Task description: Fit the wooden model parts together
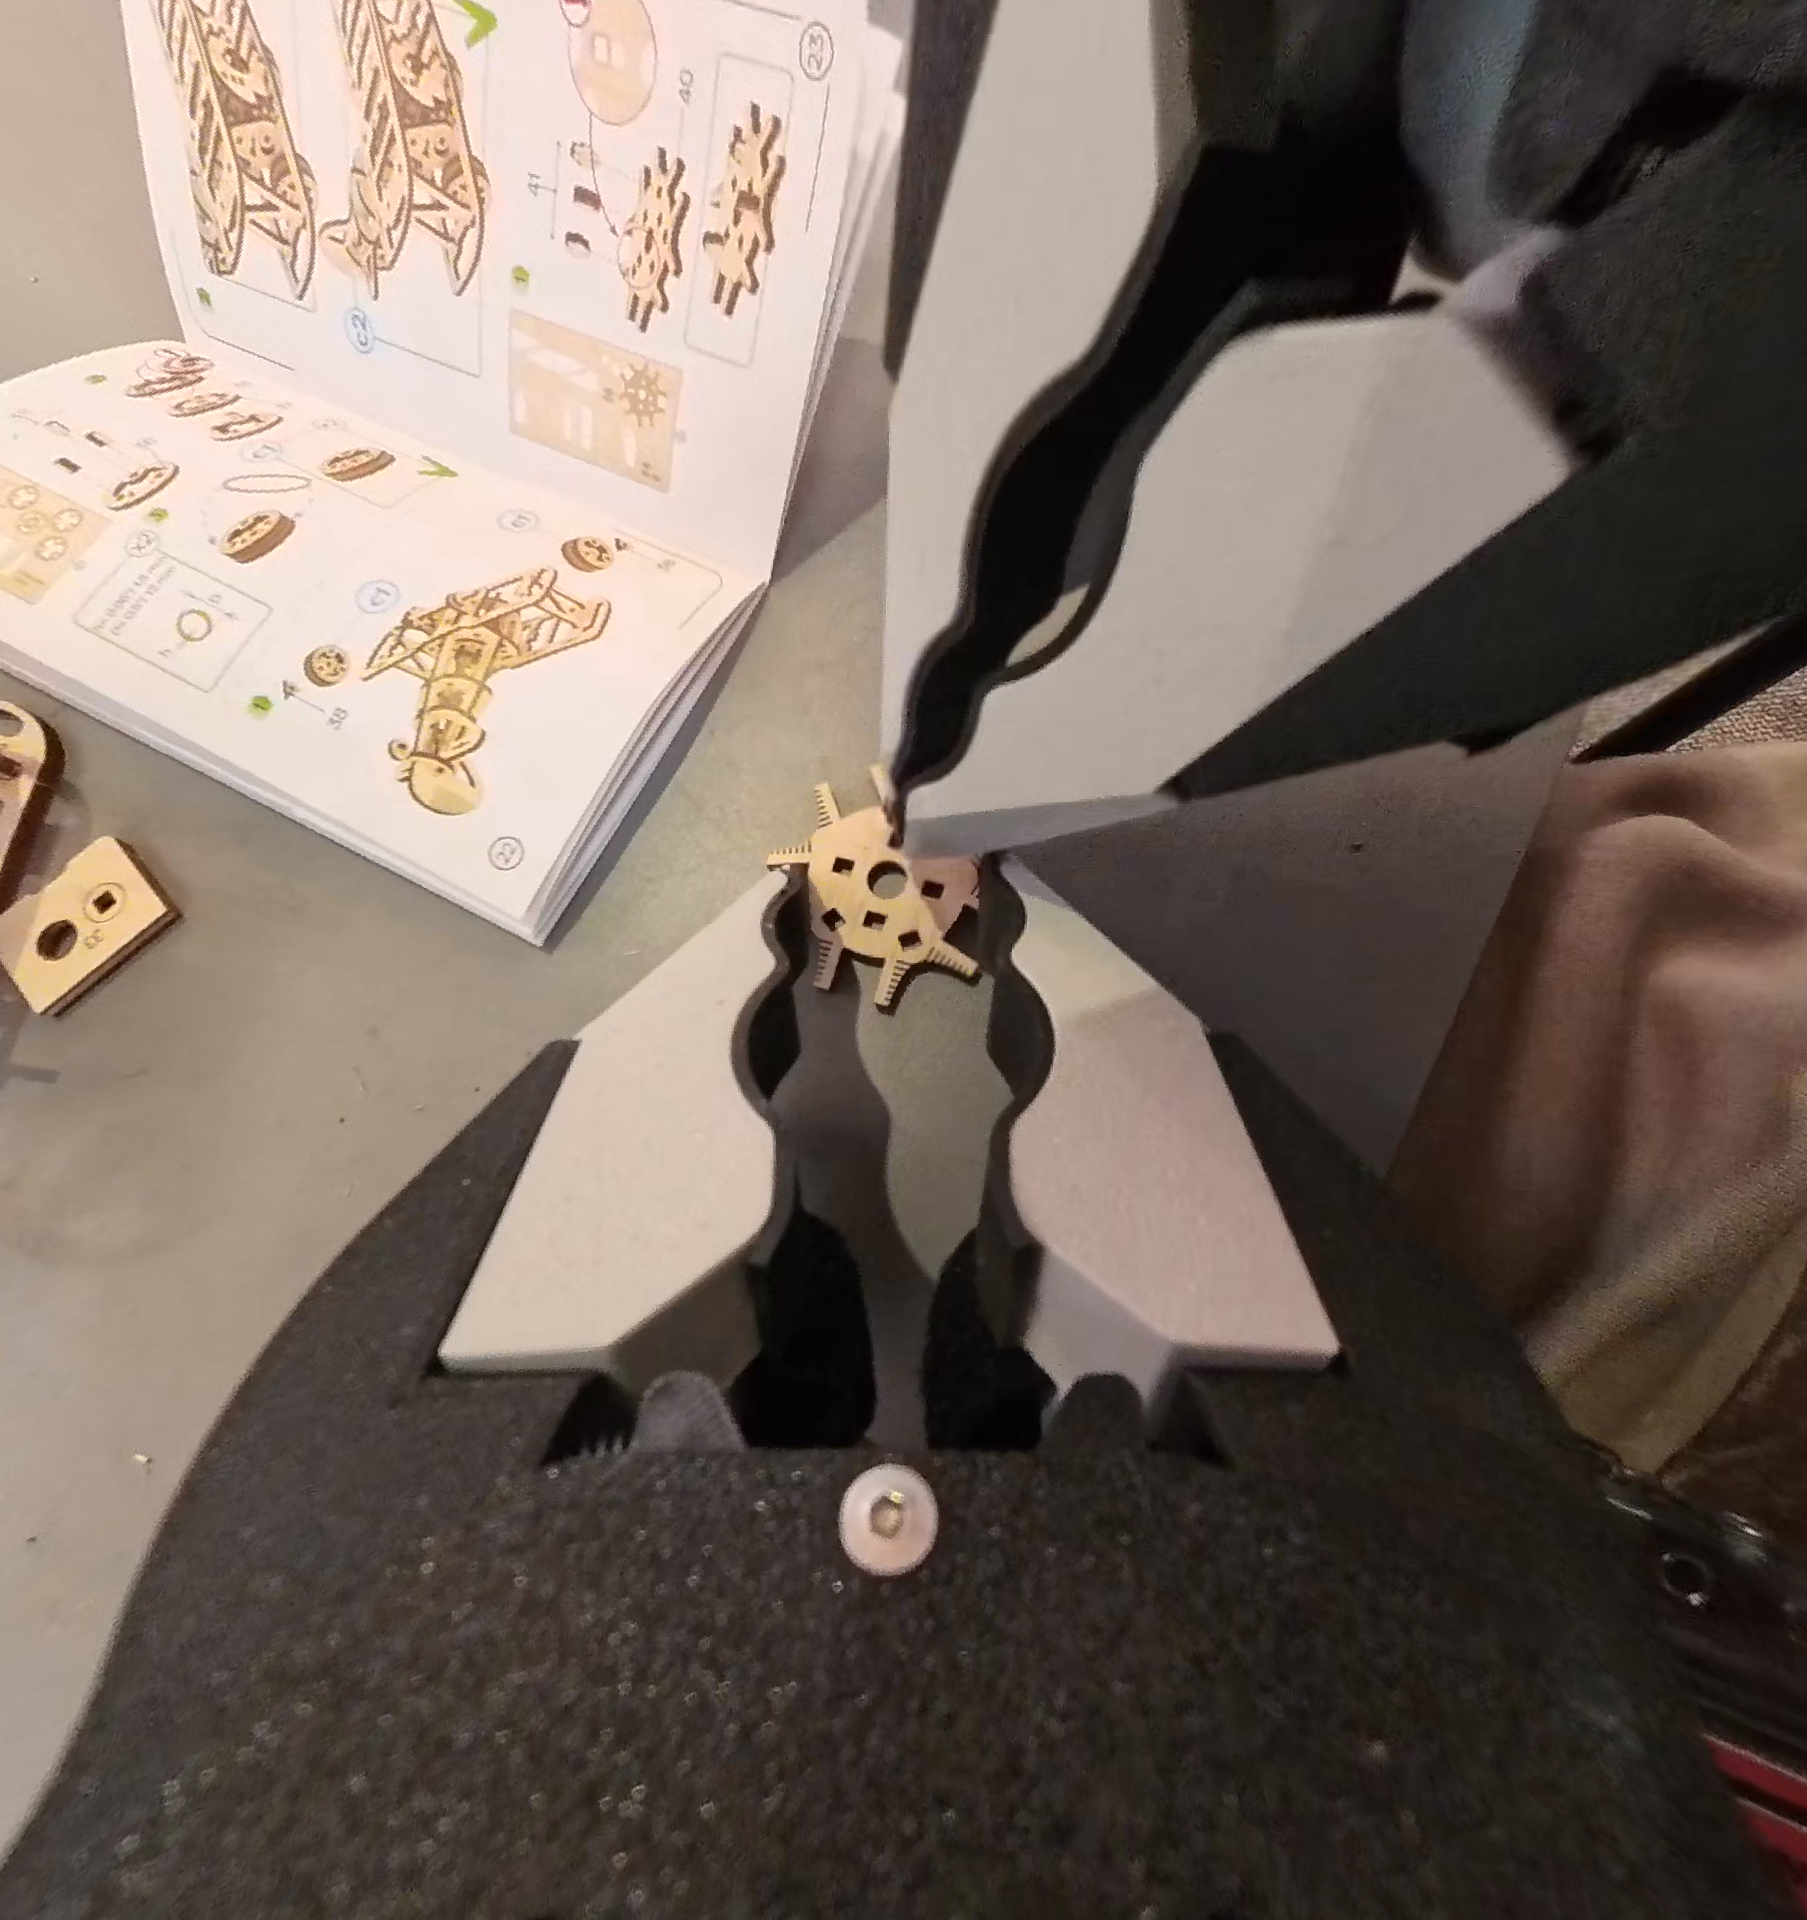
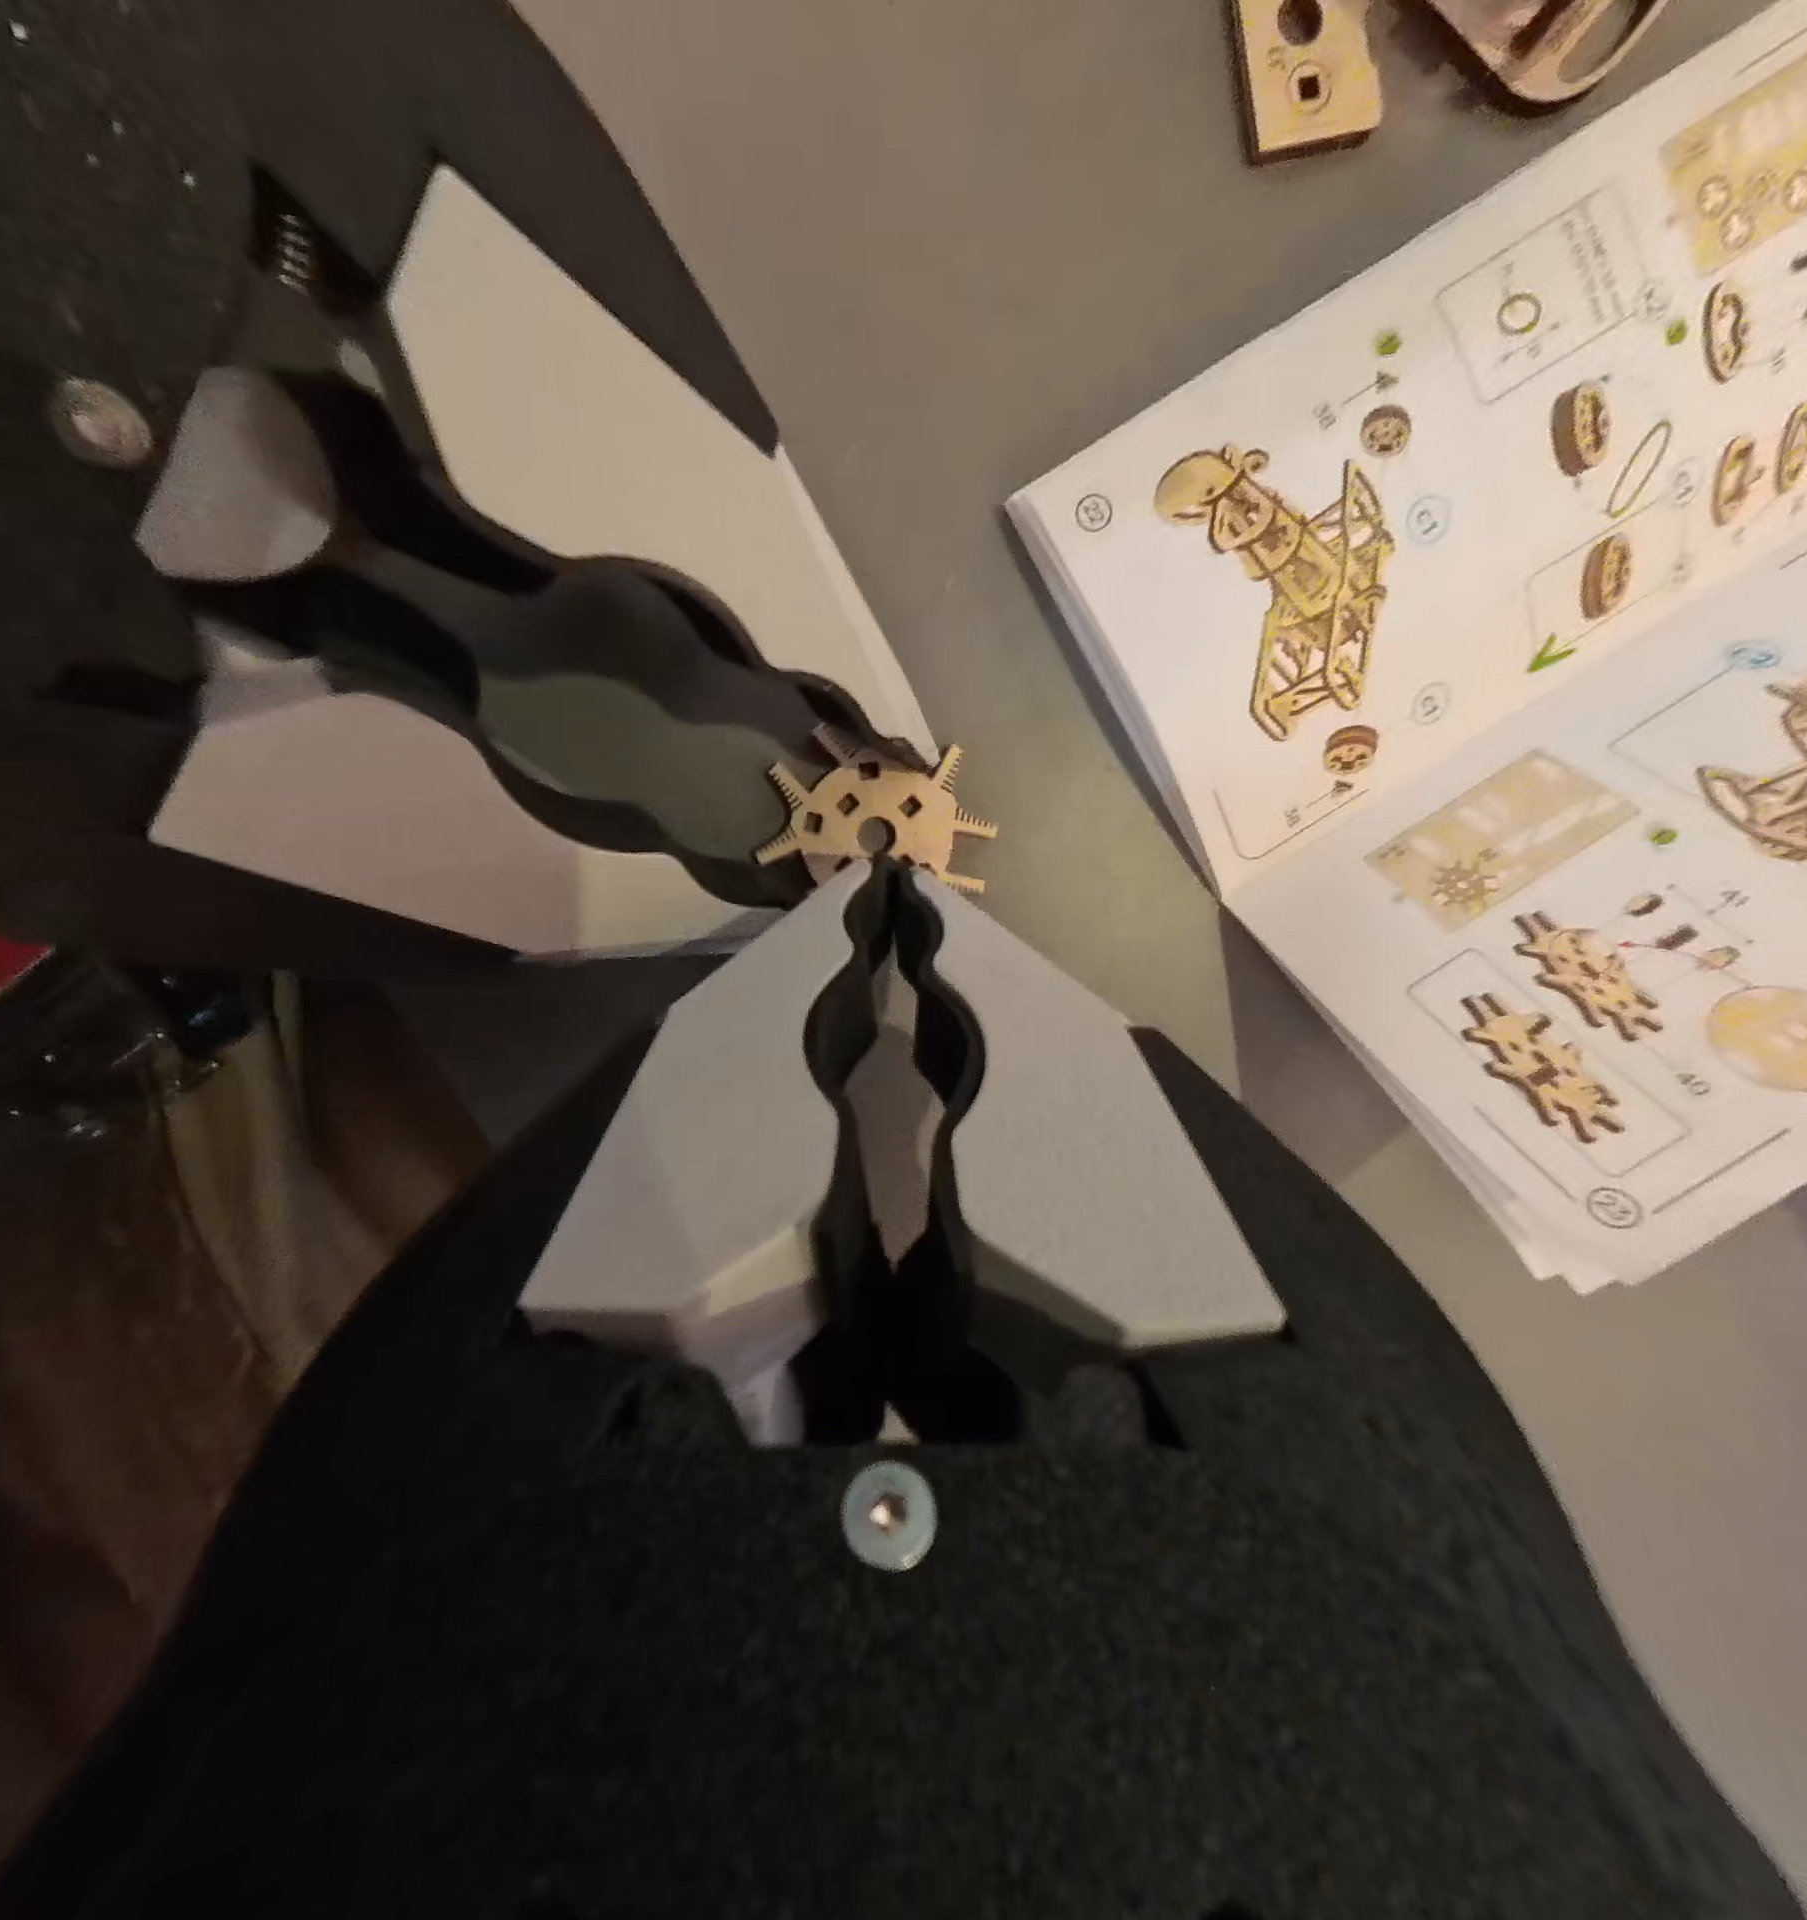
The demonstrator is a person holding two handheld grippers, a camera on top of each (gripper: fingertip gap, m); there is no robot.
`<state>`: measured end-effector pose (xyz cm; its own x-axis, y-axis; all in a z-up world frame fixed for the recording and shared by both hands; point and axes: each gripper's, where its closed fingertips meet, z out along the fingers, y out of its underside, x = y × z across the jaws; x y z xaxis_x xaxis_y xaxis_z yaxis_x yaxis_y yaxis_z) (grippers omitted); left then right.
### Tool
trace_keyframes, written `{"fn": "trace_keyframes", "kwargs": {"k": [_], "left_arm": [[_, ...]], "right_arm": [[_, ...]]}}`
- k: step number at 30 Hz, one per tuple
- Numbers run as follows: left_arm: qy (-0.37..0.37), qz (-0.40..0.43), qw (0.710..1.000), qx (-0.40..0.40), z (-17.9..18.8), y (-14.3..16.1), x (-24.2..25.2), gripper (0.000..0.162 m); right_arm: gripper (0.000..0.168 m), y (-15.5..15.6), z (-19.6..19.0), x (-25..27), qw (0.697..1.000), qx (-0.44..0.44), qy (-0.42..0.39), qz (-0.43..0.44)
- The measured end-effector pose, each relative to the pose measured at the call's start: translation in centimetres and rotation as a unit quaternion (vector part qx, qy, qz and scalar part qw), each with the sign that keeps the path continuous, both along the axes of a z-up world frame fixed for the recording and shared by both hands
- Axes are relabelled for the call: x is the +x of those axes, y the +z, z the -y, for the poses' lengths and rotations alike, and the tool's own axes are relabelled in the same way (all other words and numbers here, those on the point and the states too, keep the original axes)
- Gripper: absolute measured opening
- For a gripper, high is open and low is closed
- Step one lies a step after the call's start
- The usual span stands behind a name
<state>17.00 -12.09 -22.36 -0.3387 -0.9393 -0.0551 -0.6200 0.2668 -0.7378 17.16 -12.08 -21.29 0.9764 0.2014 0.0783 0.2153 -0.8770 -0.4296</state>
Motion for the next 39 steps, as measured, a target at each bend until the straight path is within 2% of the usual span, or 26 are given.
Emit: {"fn": "trace_keyframes", "kwargs": {"k": [4, 9, 13, 15, 17, 20, 25, 28, 30, 33, 35, 37, 39], "left_arm": [[0.000, 0.000, 1.000, -0.001, 0.0, 0.0, 0.0, 0.031], [-0.004, 0.000, 1.000, -0.002, 0.1, 0.0, 0.0, 0.031], [-0.004, 0.000, 1.000, -0.002, 0.1, 0.0, 0.0, 0.031], [-0.004, 0.000, 1.000, -0.001, 0.1, 0.0, 0.0, 0.031], [-0.004, -0.001, 1.000, -0.002, 0.1, 0.0, 0.0, 0.031], [-0.006, 0.000, 1.000, -0.001, 0.2, 0.0, 0.0, 0.031], [-0.007, 0.000, 1.000, -0.001, 0.2, 0.0, 0.0, 0.031], [-0.007, 0.000, 1.000, 0.000, 0.2, 0.0, 0.0, 0.031], [-0.008, 0.000, 1.000, 0.001, 0.2, 0.0, -0.1, 0.031], [-0.008, 0.000, 1.000, 0.000, 0.2, 0.0, 0.0, 0.031], [-0.008, 0.000, 1.000, 0.000, 0.2, 0.0, -0.1, 0.031], [-0.007, 0.000, 1.000, 0.001, 0.2, 0.0, 0.0, 0.031], [-0.007, 0.000, 1.000, 0.001, 0.2, 0.0, -0.1, 0.031]], "right_arm": [[0.000, 2.3, -1.5, -0.2, 0.999, 0.052, 0.000, 0.005], [0.000, 0.1, -0.2, 0.5, 1.000, 0.021, -0.008, 0.014], [0.000, 3.8, -2.1, 0.6, 0.993, 0.111, -0.014, 0.032], [0.000, 4.3, -2.1, 0.3, 0.990, 0.137, -0.012, 0.019], [0.000, 3.5, -1.5, 0.0, 0.990, 0.138, -0.015, -0.002], [0.000, 0.1, 0.0, 0.5, 0.996, 0.090, -0.028, 0.000], [0.000, 3.2, -1.3, 0.1, 0.987, 0.162, -0.019, 0.013], [0.001, 0.4, 0.1, 0.6, 0.994, 0.108, -0.034, 0.003], [0.000, 0.5, 0.2, 0.5, 0.993, 0.109, -0.035, -0.004], [0.000, 2.6, -1.1, 0.0, 0.988, 0.155, -0.024, 0.006], [0.000, 0.4, -0.2, 0.2, 0.993, 0.114, -0.035, -0.006], [0.000, 0.2, 0.1, 0.4, 0.993, 0.106, -0.042, -0.011], [0.000, 2.2, -0.8, 0.1, 0.988, 0.152, -0.031, -0.007]]}}
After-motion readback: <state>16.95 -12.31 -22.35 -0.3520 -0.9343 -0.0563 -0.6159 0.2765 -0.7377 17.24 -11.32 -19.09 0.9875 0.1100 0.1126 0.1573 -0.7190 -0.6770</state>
